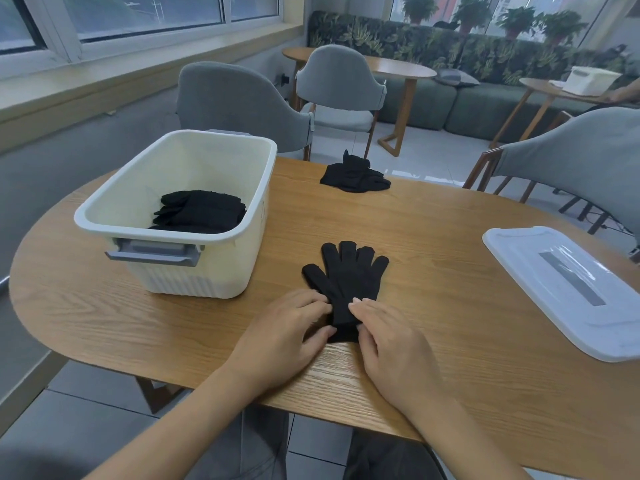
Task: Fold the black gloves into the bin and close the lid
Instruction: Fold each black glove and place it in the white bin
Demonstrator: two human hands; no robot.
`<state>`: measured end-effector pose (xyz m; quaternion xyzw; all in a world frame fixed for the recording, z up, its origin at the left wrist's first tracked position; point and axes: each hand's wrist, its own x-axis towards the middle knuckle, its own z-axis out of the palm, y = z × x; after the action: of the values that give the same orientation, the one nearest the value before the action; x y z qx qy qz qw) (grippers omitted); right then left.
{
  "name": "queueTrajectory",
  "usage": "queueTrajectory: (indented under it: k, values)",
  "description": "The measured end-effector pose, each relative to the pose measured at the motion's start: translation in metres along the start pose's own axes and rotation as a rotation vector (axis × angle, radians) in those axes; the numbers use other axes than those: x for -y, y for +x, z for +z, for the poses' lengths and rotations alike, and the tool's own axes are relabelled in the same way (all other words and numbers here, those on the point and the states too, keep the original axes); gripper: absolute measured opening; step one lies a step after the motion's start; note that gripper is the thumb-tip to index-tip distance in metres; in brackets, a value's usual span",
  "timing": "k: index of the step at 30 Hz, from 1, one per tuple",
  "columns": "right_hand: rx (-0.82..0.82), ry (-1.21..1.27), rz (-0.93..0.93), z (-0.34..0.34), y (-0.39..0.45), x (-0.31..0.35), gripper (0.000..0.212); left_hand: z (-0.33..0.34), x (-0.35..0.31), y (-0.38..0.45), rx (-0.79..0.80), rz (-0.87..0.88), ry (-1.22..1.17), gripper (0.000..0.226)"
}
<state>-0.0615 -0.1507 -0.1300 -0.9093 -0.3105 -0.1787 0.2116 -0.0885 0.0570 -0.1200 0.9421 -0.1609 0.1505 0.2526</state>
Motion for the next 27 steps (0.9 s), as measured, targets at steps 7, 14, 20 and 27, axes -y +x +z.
queueTrajectory:
  k: [7, 14, 20, 27]
  values:
    - [0.013, 0.004, 0.005, 0.0, -0.002, -0.001, 0.039, -0.002, -0.001, 0.0, 0.016, -0.018, 0.001, 0.031]
    - [0.029, 0.03, 0.016, -0.003, -0.002, 0.002, 0.038, -0.003, -0.002, 0.0, -0.003, -0.068, -0.04, 0.014]
    - [0.035, 0.105, 0.1, -0.007, 0.001, 0.004, 0.04, -0.003, -0.011, 0.005, -0.115, -0.08, -0.051, 0.016]
    - [0.148, 0.182, 0.117, -0.014, 0.036, -0.016, 0.038, 0.004, -0.01, 0.002, 0.048, 0.057, 0.045, 0.033]
